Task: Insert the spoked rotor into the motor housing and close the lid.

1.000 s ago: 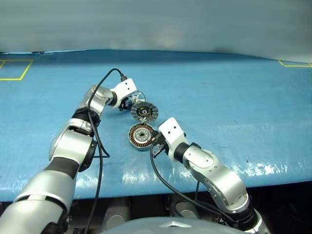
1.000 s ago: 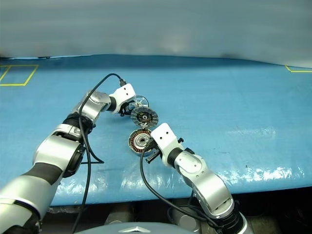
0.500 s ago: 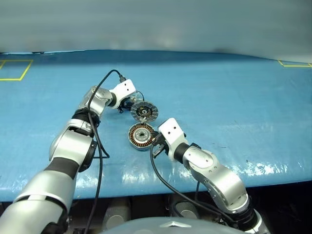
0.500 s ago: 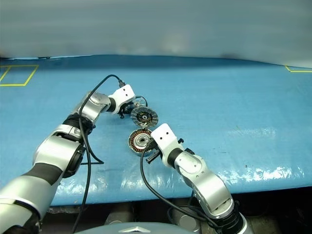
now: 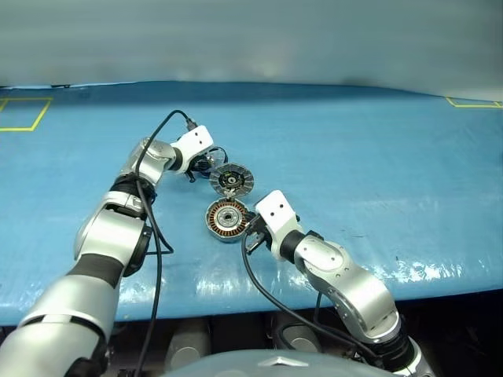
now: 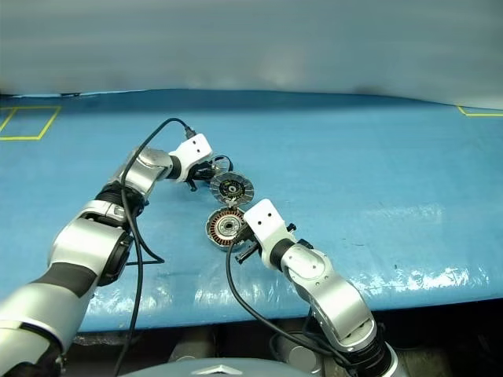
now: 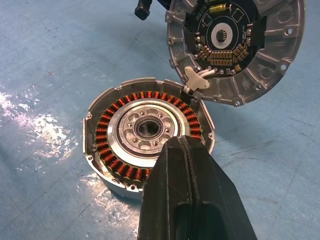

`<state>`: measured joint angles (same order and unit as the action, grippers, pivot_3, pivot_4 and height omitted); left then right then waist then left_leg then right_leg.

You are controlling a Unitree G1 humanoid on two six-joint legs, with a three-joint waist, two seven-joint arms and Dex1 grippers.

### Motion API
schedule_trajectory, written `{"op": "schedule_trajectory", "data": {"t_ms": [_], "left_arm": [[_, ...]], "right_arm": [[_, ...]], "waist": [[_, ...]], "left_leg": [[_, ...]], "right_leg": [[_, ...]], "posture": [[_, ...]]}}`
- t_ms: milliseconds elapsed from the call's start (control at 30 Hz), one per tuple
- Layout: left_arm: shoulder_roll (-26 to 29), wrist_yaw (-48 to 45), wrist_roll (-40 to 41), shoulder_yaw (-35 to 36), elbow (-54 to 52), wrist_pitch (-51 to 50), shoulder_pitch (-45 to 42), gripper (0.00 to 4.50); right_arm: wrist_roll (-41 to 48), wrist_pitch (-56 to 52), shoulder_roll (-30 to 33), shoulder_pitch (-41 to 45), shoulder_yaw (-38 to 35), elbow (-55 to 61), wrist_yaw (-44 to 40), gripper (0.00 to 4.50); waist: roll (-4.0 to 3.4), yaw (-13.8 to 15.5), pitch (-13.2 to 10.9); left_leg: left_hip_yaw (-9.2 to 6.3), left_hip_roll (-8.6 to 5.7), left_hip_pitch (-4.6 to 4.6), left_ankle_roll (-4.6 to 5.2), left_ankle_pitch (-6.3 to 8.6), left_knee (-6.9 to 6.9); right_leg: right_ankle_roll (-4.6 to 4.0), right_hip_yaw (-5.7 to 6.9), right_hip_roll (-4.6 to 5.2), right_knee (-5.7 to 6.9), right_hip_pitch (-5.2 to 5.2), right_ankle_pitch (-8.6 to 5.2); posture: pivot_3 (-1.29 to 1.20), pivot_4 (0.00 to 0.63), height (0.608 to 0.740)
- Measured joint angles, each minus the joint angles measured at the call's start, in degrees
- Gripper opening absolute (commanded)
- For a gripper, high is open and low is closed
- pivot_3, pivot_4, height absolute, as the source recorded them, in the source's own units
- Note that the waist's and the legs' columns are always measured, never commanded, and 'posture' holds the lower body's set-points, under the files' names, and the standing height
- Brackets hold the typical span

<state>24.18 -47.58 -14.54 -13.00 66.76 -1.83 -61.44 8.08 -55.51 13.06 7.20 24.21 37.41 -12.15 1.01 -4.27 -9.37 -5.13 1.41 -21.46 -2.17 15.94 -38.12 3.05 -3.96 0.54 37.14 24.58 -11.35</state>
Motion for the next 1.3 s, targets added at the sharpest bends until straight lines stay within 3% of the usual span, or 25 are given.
{"op": "schedule_trajectory", "data": {"t_ms": [200,700,1067,1167,1300], "left_arm": [[7.68,-1.87,1.88,2.41,-10.25,-0.44,4.47,1.02],[27.10,-21.00,15.23,7.23,-64.92,-19.27,33.56,1.02],[27.69,-18.77,24.51,9.70,-83.91,-33.49,38.31,1.02],[27.75,-18.67,25.03,8.66,-86.54,-35.45,38.18,1.02],[26.54,-18.66,26.35,4.88,-89.38,-36.68,37.51,1.02]], "right_arm": [[0.04,0.00,-0.36,-0.10,0.07,-0.11,-0.01,0.00],[1.59,4.52,0.83,-3.28,-2.25,-0.28,-3.02,0.00],[3.88,21.93,2.85,-16.68,-5.52,-2.06,-8.50,0.00],[2.98,30.72,2.93,-20.35,-5.52,-4.37,-9.34,0.00],[0.61,34.73,4.10,-20.91,-5.27,-6.74,-9.52,0.00]], "waist": [[0.00,0.35,0.00],[-0.02,0.56,-0.01],[-0.02,0.76,-0.02],[-0.03,0.69,-0.02],[-0.01,0.77,-0.02]], "left_leg": [[-0.02,0.00,-0.07,0.00,0.00,0.02],[0.00,0.06,-0.06,-0.01,0.00,0.07],[0.08,0.08,-0.01,-0.01,0.00,0.04],[0.13,0.10,0.06,-0.01,0.00,0.05],[0.20,0.09,0.11,-0.01,0.00,0.02]], "right_leg": [[-0.01,0.02,0.05,-0.04,0.03,0.00],[0.20,0.04,0.04,-0.04,0.07,-0.22],[0.21,0.00,0.02,-0.04,0.05,-0.23],[0.18,-0.05,0.00,-0.03,0.03,-0.25],[0.12,-0.13,0.00,-0.03,-0.02,-0.29]], "posture": [[0.00,0.150,0.740],[0.00,0.150,0.740],[0.00,0.150,0.740],[0.00,0.150,0.740],[0.00,0.150,0.740]]}}
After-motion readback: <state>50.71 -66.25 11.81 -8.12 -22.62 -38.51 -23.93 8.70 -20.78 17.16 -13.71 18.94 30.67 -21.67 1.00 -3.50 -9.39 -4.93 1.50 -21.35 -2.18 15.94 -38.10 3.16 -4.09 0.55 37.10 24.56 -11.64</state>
